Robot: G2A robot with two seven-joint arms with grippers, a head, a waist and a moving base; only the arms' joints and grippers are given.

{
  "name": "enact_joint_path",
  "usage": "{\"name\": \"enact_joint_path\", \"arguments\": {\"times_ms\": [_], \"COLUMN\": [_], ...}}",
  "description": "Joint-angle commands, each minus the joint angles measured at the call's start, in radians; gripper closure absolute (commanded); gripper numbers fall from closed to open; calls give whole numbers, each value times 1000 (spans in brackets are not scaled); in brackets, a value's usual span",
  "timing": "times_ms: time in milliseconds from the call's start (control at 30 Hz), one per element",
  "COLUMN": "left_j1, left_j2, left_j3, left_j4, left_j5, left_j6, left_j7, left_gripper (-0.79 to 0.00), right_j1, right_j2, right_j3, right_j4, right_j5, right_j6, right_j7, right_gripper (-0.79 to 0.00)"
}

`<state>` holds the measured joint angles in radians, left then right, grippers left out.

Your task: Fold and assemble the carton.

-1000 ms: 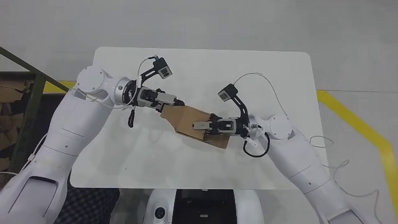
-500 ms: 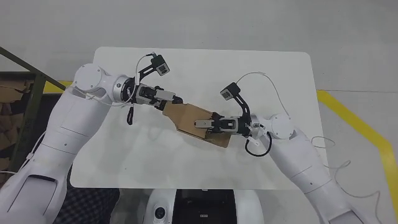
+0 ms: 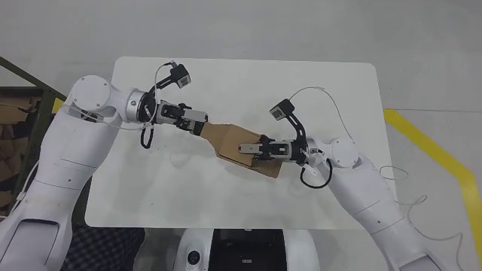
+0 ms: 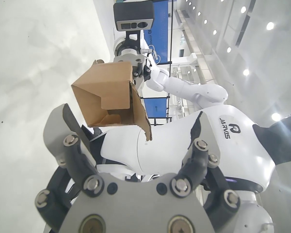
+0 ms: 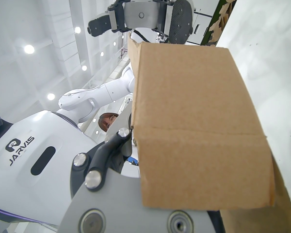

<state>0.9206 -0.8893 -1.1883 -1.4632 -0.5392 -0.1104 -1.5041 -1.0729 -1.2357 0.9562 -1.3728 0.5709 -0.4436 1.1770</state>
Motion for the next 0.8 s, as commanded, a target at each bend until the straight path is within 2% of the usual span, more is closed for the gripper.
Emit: {"name": "enact_joint_path", "arguments": {"times_ms": [0, 233, 767], "left_j1": [-2, -17, -10], "left_j2": [2, 4, 7], "left_j3": [4, 31, 67], "left_j4": [-24, -72, -59], "left_j5": [35, 139, 184], "left_j6": [9, 46, 75], "left_j7": [2, 16, 16], "left_gripper": [-785, -785, -785], "right_j1": [0, 1, -14], "right_j2": [0, -1, 2], "right_j3": [-1, -2, 27], "right_j4": [0, -3, -23], "right_j5": [0, 2, 51], "right_j6": [0, -1, -12], "right_j7": [1, -1, -1], "right_gripper": [0, 0, 0]}}
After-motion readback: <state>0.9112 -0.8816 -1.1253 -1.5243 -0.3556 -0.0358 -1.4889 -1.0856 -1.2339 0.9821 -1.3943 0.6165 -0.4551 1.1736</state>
